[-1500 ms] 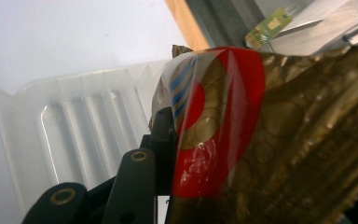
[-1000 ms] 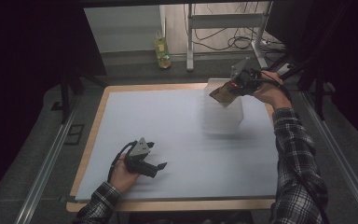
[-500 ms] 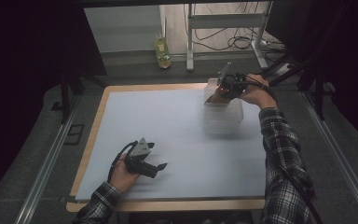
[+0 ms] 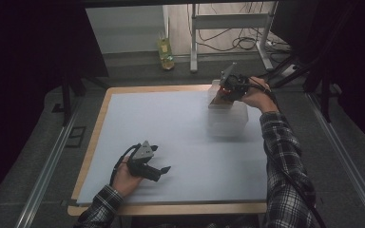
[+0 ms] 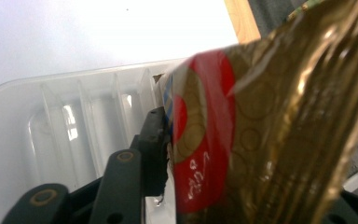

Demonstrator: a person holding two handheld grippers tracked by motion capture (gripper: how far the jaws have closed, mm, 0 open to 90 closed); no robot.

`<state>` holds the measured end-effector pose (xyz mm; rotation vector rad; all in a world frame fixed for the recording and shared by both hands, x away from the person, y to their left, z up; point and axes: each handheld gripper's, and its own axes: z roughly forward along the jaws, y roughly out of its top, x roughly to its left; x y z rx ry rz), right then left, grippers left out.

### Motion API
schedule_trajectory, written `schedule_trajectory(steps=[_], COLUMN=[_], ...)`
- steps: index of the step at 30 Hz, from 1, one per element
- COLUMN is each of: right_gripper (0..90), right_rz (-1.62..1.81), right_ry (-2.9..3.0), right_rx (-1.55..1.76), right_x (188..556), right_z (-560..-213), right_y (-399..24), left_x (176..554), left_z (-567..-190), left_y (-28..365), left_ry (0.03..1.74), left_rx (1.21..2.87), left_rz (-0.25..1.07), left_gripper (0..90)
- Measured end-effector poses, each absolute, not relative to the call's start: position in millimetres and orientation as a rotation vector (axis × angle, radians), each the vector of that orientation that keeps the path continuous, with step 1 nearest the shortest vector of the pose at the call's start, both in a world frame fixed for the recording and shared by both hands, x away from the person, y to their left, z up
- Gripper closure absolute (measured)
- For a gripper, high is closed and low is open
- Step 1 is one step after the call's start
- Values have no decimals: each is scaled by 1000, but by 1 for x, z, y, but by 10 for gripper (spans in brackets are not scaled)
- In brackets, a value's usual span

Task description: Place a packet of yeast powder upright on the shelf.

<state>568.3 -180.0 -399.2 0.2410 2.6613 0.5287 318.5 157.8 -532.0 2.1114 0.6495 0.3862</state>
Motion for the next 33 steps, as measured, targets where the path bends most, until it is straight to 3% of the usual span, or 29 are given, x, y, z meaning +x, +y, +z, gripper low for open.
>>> schedule_trajectory(steps=[33], right_gripper=[178], right_rz=[835], right_ry=[2509], right_rx=[451], right_x=[553], right_z=[-369], right_y=[-205], left_x=[317], left_z=[-532], left_y=[157], left_ry=[638], left_rx=[2116], left_rz=[386], left_gripper=[61])
